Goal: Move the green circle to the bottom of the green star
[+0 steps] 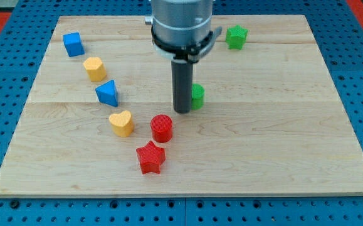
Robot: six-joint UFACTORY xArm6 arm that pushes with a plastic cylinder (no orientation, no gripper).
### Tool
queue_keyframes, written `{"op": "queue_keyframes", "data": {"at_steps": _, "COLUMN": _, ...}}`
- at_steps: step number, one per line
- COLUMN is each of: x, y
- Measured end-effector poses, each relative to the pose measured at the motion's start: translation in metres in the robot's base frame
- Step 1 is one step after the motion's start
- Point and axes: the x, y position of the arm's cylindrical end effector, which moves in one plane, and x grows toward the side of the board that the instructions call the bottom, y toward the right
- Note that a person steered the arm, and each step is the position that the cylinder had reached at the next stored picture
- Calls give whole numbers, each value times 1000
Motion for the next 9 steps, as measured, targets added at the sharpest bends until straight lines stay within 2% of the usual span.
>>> {"op": "queue_keyframes", "data": {"at_steps": 3, "x": -30, "y": 64}}
{"op": "queue_keyframes", "data": {"at_steps": 4, "x": -57, "y": 82}}
{"op": "queue_keyframes", "data": {"at_steps": 6, "x": -99, "y": 48}}
{"op": "queue_keyframes", "data": {"at_steps": 8, "x": -86, "y": 45}}
{"op": "queue_keyframes", "data": {"at_steps": 9, "x": -115, "y": 52}}
